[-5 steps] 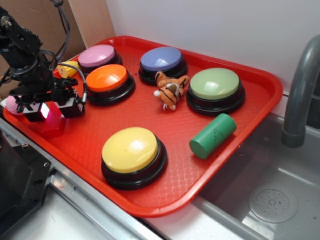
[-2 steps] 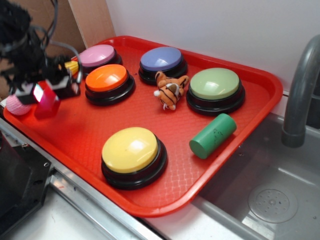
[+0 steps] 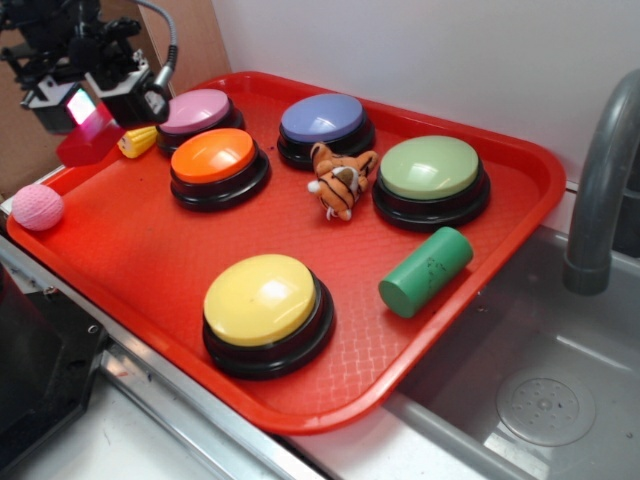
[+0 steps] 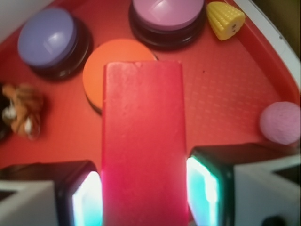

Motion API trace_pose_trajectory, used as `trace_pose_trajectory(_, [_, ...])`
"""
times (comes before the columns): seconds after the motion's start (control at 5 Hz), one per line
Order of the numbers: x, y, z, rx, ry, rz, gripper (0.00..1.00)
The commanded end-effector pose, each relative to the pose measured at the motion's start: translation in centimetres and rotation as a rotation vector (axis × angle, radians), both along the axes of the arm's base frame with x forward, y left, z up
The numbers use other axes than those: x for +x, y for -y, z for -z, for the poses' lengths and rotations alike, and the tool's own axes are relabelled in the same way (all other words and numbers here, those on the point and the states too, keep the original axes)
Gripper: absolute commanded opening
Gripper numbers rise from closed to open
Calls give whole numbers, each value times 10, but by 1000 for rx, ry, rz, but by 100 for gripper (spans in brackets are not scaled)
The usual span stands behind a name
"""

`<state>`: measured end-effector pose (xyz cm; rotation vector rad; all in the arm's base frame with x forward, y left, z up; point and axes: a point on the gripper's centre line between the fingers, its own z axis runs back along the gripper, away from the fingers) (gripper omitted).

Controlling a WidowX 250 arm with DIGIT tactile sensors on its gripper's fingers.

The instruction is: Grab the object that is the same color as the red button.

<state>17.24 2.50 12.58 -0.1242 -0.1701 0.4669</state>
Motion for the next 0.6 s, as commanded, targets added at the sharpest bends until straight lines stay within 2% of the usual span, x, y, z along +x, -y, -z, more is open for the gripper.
trace_pose_trajectory(0.0, [-7, 40, -31, -69, -14, 389, 0])
trace_pose_trajectory(0.2, [-12, 39, -29, -21, -16, 301, 0])
trace_pose_trajectory(0.4, [-9, 30, -30, -17, -40, 266, 1])
